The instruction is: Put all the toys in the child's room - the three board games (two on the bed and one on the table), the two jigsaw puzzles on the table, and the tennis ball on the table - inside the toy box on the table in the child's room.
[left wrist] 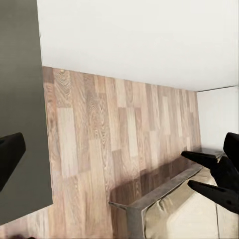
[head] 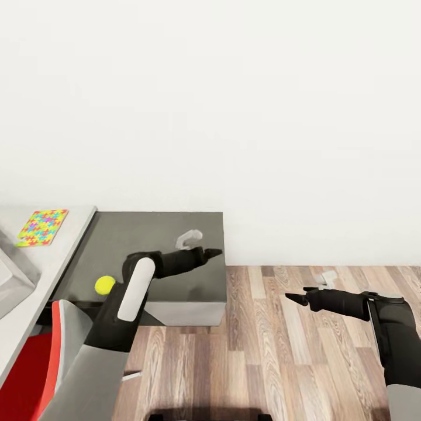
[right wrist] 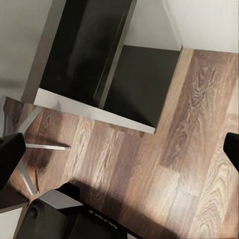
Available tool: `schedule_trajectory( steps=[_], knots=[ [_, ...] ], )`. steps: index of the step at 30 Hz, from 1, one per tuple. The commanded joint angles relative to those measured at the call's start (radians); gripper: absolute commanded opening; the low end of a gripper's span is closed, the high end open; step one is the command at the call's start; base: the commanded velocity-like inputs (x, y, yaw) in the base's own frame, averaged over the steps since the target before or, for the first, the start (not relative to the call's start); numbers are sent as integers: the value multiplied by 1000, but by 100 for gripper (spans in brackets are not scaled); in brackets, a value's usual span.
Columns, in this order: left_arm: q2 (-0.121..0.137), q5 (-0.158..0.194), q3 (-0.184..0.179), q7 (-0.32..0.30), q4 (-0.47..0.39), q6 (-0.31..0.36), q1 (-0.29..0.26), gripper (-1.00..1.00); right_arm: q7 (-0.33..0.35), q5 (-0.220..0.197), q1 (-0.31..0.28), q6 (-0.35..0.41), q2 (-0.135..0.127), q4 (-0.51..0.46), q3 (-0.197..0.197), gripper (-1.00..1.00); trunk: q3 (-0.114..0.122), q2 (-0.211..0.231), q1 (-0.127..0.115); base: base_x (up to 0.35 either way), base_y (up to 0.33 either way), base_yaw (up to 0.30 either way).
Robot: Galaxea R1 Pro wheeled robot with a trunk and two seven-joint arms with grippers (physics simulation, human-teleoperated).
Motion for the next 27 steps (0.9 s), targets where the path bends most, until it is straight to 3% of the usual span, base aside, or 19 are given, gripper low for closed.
schedule_trajectory(
  steps=[1, 2, 10, 11, 14, 15, 18, 24, 27],
  knots=[
    [-1, 15, -13, 7, -23, 2, 26, 100, 6, 8, -1, 7, 0, -1, -1, 100, 0, -2, 1, 0, 0, -110],
    [-1, 15, -13, 7, -23, 2, 26, 100, 6, 8, -1, 7, 0, -1, -1, 100, 2, -2, 1, 0, 0, -110],
    [3, 45, -90, 33, -114, -86, 223, 100, -4, 9, -2, 7, 0, 0, 0, 100, 14, -2, 1, 0, 0, -105],
    [3, 45, -90, 33, -114, -86, 223, 100, -4, 9, -2, 7, 0, 0, 0, 100, 15, -2, 1, 0, 0, -101],
    [7, 47, -129, 59, -150, -116, 304, 100, -6, 9, -2, 7, 0, -1, 1, 100, 20, -2, 1, 0, 0, -99],
    [7, 47, -129, 59, -150, -116, 304, 100, -6, 9, -2, 7, 0, -1, 1, 100, 21, -2, 1, 0, 0, -98],
    [9, 47, -174, 86, -176, -146, 366, 100, -6, 10, -2, 8, 0, -1, 1, 100, 26, -2, 1, 0, 0, -97],
    [10, 47, -223, 110, -188, -192, 401, 100, -7, 9, -2, 8, 0, -2, 1, 100, 35, -2, 1, 0, 0, -96],
    [16, 47, -265, 135, -192, -249, 424, 100, -7, 8, -2, 8, 0, -3, 1, 100, 40, -2, 1, 0, 0, -95]
  ],
)
